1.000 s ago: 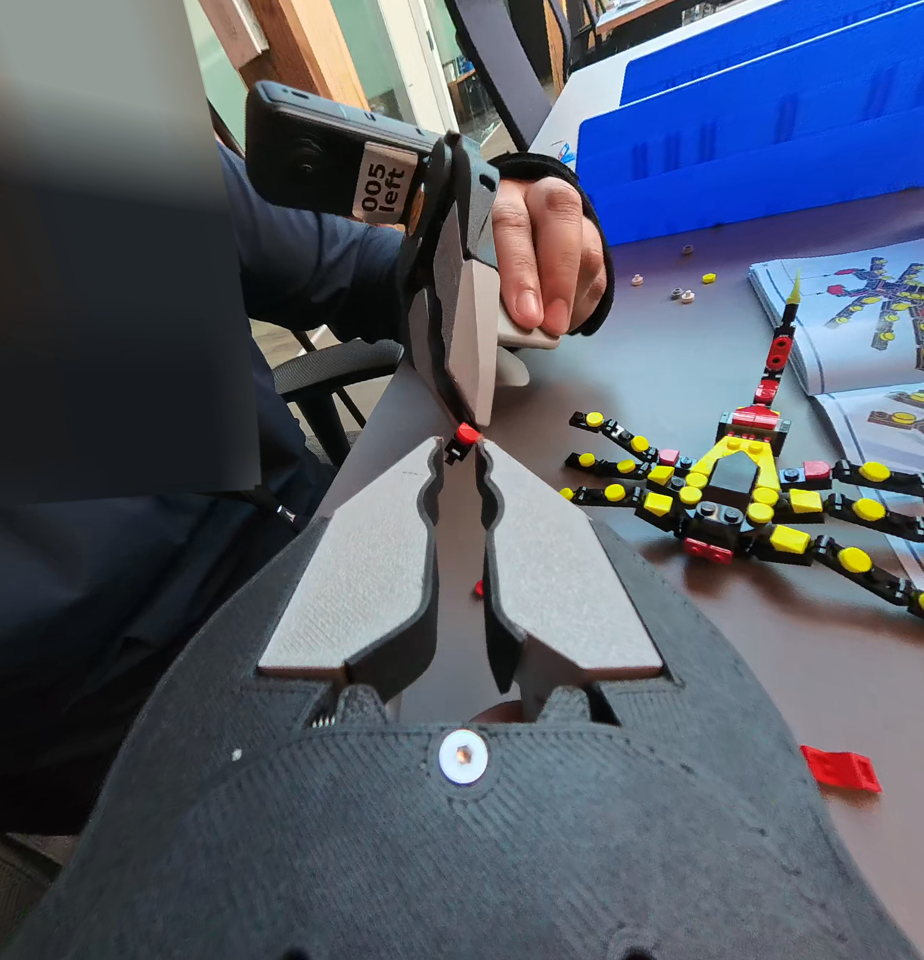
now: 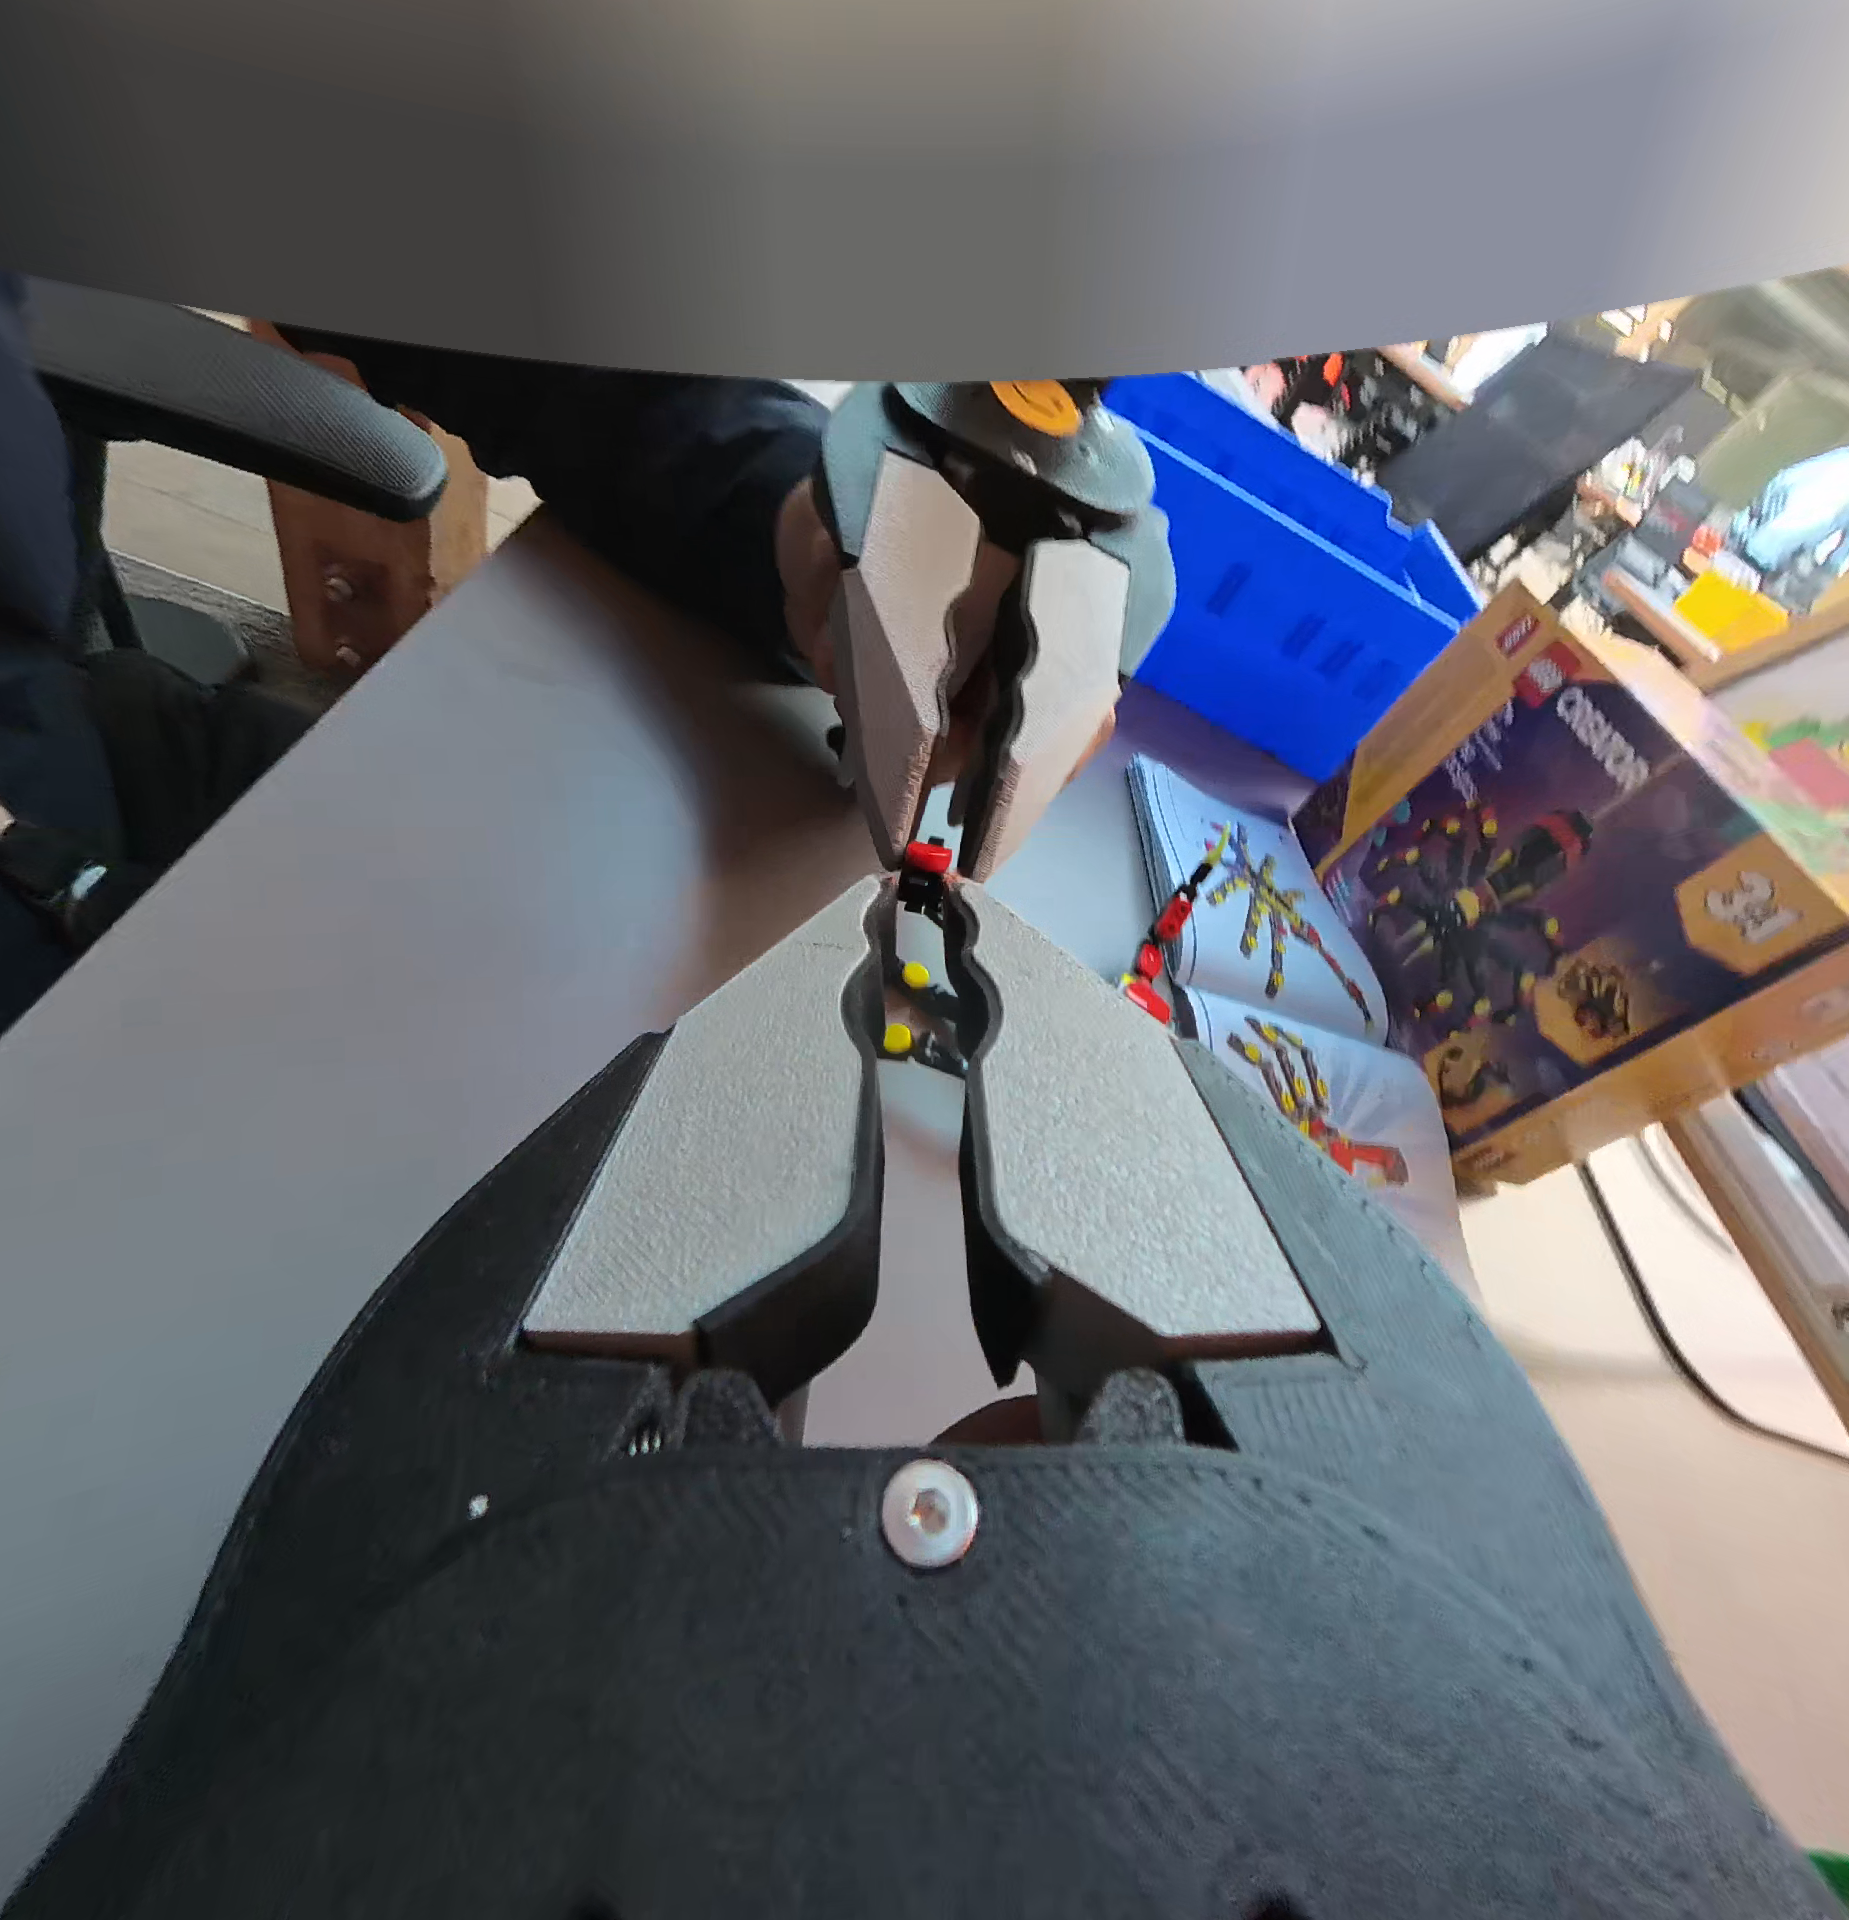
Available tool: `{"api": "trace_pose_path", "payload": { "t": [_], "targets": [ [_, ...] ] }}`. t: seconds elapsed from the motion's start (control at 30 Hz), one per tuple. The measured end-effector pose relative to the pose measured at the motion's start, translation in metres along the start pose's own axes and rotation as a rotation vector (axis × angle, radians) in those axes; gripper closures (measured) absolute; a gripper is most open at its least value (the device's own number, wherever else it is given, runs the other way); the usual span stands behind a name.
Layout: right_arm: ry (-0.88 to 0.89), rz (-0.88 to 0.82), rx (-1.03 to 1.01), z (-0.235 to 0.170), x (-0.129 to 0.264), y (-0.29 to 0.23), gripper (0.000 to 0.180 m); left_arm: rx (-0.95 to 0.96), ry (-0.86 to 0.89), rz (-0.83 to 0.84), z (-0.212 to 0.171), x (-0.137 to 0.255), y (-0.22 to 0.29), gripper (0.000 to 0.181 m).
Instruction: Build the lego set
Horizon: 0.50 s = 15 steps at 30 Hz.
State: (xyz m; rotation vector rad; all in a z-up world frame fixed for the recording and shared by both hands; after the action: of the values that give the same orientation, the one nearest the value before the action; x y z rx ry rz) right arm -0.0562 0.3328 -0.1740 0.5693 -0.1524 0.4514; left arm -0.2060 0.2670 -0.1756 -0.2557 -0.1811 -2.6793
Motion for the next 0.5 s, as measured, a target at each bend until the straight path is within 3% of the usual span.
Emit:
{"api": "trace_pose_path", "payload": {
  "t": [0.33,0.4,0.5],
  "targets": [
    [0.024,-0.013,-0.109,-0.003,0.003,0.009,0.176,0.088,0.02,0.007,-0.001,0.001,-0.006,0.172],
    [0.062,-0.024,-0.133,-0.001,0.005,0.011,0.176,0.072,0.014,0.025,-0.001,0.0,-0.006,0.167],
    [0.113,-0.018,-0.187,0.001,0.007,0.014,0.176,0.004,0.008,0.051,0.0,-0.002,-0.002,0.176]
  ]
}}
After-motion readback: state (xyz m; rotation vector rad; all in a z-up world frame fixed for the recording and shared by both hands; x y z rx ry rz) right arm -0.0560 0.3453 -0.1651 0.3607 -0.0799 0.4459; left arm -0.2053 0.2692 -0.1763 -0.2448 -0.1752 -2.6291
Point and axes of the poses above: each gripper's, where its closed fingertips meet, x back along the fingers, z out of its top, y = z × x across the jaws, the point moved 9 cm from there along x, back along the fingers, and after that the axes turned 6 degrees about x, right-handed, at the moved point
